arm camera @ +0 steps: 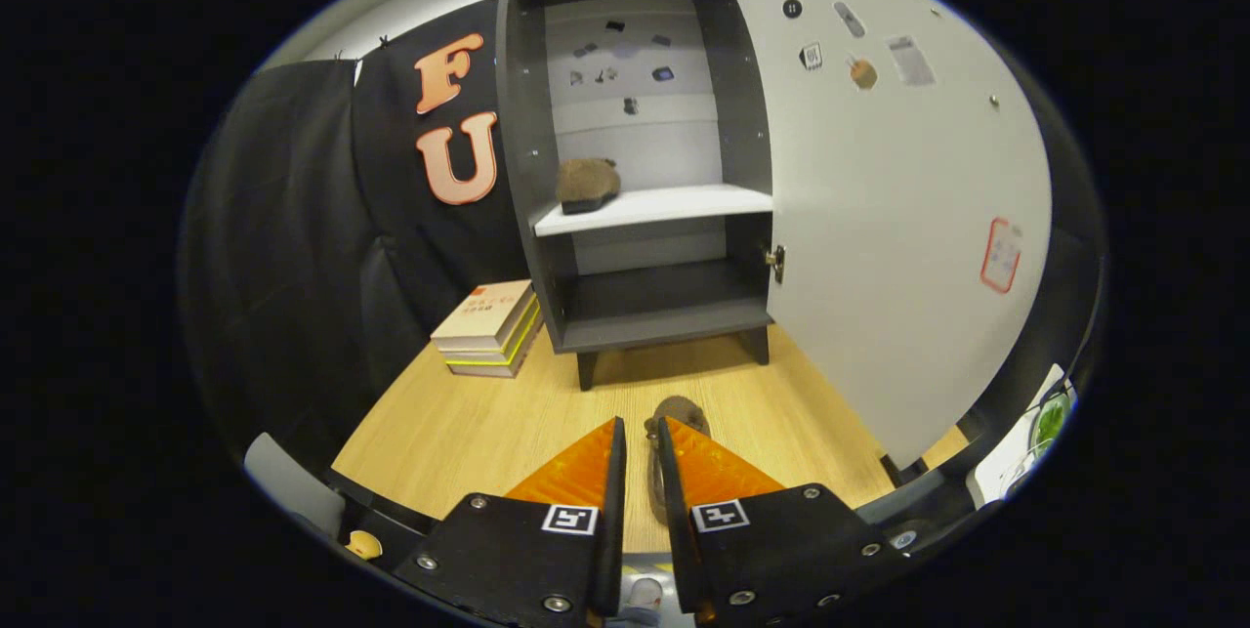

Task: Open the shoe cabinet door, grab the shoes and put them into the shoe cabinet, then close the shoe cabinet door.

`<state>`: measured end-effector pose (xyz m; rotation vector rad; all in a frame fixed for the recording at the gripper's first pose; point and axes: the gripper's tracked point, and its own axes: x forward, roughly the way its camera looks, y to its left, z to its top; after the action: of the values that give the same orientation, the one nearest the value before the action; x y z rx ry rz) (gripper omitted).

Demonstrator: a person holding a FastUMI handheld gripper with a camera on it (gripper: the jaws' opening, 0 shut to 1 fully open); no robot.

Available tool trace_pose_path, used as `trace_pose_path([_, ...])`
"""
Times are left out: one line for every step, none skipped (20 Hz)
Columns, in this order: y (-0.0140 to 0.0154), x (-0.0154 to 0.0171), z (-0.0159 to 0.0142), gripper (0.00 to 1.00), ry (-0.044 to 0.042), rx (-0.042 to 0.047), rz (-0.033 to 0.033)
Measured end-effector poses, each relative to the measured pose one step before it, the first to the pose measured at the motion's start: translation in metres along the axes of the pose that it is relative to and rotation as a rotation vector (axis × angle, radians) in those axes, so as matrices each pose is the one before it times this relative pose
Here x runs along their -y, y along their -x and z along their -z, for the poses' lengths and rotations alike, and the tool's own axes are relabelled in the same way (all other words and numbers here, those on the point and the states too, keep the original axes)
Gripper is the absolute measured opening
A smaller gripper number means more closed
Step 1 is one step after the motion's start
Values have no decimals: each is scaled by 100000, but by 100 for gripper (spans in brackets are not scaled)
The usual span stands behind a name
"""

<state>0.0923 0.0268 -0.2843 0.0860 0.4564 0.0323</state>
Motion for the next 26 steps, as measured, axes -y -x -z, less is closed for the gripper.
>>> trace_pose_path([-1165, -58, 1418, 21, -151, -3861, -267])
trace_pose_path([-1068, -315, 1007, 21, -72, -2498, -969])
trace_pose_path([-1176, -23, 820, 22, 876, -1997, 26])
trace_pose_path([-1488, -56, 1114, 21, 973, -2570, 73])
trace_pose_path([-1245, 82, 1023, 21, 148, -3092, 58])
trace_pose_path([-1186, 64, 827, 22, -1359, -2236, -569])
trace_pose_path([-1033, 302, 637, 22, -1401, -1816, -126])
trace_pose_path([-924, 576, 613, 21, -309, -1658, 196])
trace_pose_path([-981, 670, 641, 21, 1499, -1798, 1293])
trace_pose_path([-1487, -31, 663, 21, 802, -2331, -105])
trace_pose_path([-1297, -169, 321, 21, -1251, -1667, -794])
trace_pose_path([-1446, -125, 99, 22, -2016, -988, -1075])
trace_pose_path([-896, -16, 140, 22, -1910, -1443, -775])
trace_pose_path([-712, 354, 105, 21, -1432, -873, -313])
trace_pose_path([-815, 17, -118, 22, -1175, 9, -807])
trace_pose_path([-1302, -198, 8, 22, -412, 56, 74])
trace_pose_path([-1090, 268, 287, 22, 456, -1911, 1150])
trace_pose_path([-935, -40, 96, 21, -369, -1252, 352])
trace_pose_path([-667, -131, -239, 22, -785, -97, -86])
trace_pose_path([-940, -64, -356, 22, -72, 21, 420])
trace_pose_path([-449, 241, -374, 19, 851, -35, 1400])
trace_pose_path([-1062, -134, 52, 16, 114, -111, -8])
trace_pose_path([-89, -211, 201, 14, 354, -1836, -761])
trace_pose_path([-170, 32, -158, 11, 808, 29, -240])
trace_pose_path([67, 180, -42, 10, 26, -339, 327])
trace_pose_path([177, 72, -3, 8, 301, 29, -15])
